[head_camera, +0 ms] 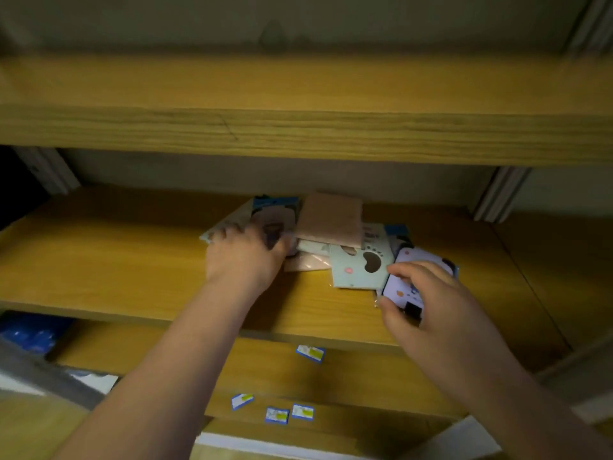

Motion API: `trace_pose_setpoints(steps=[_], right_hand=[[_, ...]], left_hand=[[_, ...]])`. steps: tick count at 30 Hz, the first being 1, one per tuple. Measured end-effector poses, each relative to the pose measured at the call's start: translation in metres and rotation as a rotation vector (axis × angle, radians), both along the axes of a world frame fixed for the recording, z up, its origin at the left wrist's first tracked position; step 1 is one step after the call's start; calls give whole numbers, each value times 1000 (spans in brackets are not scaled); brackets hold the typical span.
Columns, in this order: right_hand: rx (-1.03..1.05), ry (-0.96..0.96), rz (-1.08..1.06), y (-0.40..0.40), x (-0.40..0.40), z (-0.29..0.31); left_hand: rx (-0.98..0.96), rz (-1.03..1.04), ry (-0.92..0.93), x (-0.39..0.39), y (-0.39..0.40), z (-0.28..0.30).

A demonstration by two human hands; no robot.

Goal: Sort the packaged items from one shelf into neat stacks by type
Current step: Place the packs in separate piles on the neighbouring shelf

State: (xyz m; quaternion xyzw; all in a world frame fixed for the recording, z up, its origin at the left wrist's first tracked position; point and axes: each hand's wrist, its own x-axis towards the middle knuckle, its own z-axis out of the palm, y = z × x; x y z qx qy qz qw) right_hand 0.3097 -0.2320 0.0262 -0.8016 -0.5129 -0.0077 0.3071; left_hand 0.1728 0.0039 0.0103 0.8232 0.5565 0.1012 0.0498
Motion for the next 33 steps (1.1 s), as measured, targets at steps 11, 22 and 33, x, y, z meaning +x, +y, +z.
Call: trace_pose_setpoints(steps=[11,22,33], right_hand=[[-88,-2,-71,0,-24,-1],[-46,66,-162,31,-9,-2],[-389,-8,-306,160,31,-8]], left_hand=[[-41,-119,88,3,56,-15],[-530,-9,-902,-55,51,-9],[-834,38,-1447,-97,-12,-1]])
